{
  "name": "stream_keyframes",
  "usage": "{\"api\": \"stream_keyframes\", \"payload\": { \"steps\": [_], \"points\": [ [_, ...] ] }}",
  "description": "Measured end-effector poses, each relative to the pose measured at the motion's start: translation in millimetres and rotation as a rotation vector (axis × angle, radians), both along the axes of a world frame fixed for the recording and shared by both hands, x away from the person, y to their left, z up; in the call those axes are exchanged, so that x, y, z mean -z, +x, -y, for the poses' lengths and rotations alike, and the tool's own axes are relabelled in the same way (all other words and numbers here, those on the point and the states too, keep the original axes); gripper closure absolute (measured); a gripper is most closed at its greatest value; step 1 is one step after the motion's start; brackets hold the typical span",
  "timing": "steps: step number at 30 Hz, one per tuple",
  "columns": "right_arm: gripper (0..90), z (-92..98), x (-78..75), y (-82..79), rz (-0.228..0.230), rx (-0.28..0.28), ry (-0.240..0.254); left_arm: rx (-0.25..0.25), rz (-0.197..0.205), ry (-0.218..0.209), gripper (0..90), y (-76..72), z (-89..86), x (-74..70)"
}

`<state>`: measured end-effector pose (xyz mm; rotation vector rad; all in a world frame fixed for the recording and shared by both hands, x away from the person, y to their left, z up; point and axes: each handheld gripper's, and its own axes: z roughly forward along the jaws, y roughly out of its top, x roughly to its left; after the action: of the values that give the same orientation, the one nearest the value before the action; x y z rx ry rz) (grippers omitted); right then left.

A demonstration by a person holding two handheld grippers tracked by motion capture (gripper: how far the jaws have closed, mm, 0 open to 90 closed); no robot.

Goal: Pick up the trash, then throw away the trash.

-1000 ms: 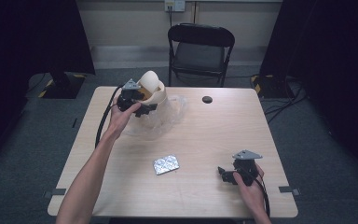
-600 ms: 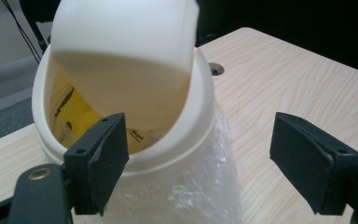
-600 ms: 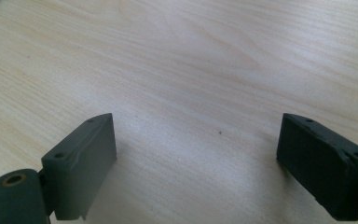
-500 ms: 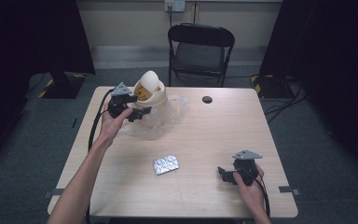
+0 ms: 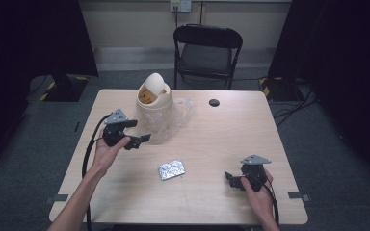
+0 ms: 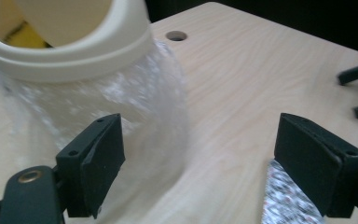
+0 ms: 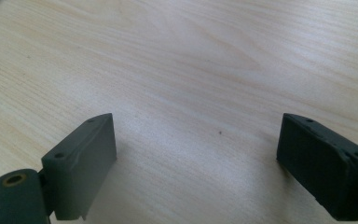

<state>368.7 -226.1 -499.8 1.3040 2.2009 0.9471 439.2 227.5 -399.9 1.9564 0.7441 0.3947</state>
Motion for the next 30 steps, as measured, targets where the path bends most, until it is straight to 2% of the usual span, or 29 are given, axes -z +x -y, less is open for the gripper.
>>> {"api": "stream_keyframes", "payload": {
  "steps": [1,2,3,4,5,8,9,10,13,14,15,16,17,19,22,25,26,30],
  "points": [
    [10.8,0.0,0.0,0.0,0.000,0.000,0.000,0.017,-0.017,0.013,15.7,-2.7,1.2,2.2],
    [10.8,0.0,0.0,0.0,0.000,0.000,0.000,0.026,-0.014,0.006,15.8,-12.3,4.4,9.3],
    [10.8,0.0,0.0,0.0,0.000,0.000,0.000,0.026,-0.014,0.006,16.0,-12.3,4.4,9.3],
    [10.8,0.0,0.0,0.1,0.000,0.000,0.000,0.039,-0.015,0.022,16.2,-20.6,10.0,17.5],
    [10.8,0.0,0.0,0.1,0.000,0.000,0.000,0.039,-0.015,0.022,16.4,-20.6,10.0,17.5],
    [10.7,0.0,0.0,0.0,-0.001,0.001,0.000,0.084,-0.038,0.045,16.4,-31.3,20.7,34.9],
    [10.8,0.0,0.0,0.0,0.000,0.001,0.000,0.097,-0.046,0.060,16.5,-33.5,24.5,41.2],
    [10.7,-0.1,0.0,0.0,-0.001,0.001,0.001,0.115,-0.082,0.065,16.9,-35.9,32.1,53.6],
    [10.7,-0.1,0.0,0.0,0.000,0.000,0.000,0.123,-0.098,0.073,17.1,-35.7,37.0,62.0],
    [10.7,-0.1,0.0,0.0,0.000,0.000,0.000,0.131,-0.100,0.058,17.1,-35.0,38.9,65.0],
    [10.7,-0.1,0.0,0.0,0.000,0.000,0.000,0.138,-0.119,0.054,17.2,-34.4,41.6,67.6],
    [10.8,0.0,0.0,0.0,0.000,0.000,0.000,0.164,-0.135,0.069,17.1,-34.6,49.8,72.3],
    [10.8,0.0,0.0,0.0,0.000,0.000,0.000,0.164,-0.135,0.069,17.1,-34.6,49.8,72.3],
    [10.8,0.0,0.0,0.0,0.000,0.000,0.000,0.193,-0.147,0.095,17.1,-36.2,59.5,79.2],
    [10.7,0.0,0.0,0.0,0.000,0.000,0.000,0.207,-0.157,0.100,17.0,-36.9,65.8,82.7],
    [10.8,-0.1,0.0,0.0,0.000,0.001,0.000,0.204,-0.149,0.096,17.6,-36.8,68.7,84.9],
    [10.8,-0.1,-0.1,-0.1,-0.001,0.001,0.000,0.205,-0.163,0.104,17.6,-36.1,70.1,87.6],
    [10.8,0.0,0.0,0.0,0.000,0.000,0.000,0.223,-0.162,0.137,17.5,-36.3,73.7,93.0]
  ]
}}
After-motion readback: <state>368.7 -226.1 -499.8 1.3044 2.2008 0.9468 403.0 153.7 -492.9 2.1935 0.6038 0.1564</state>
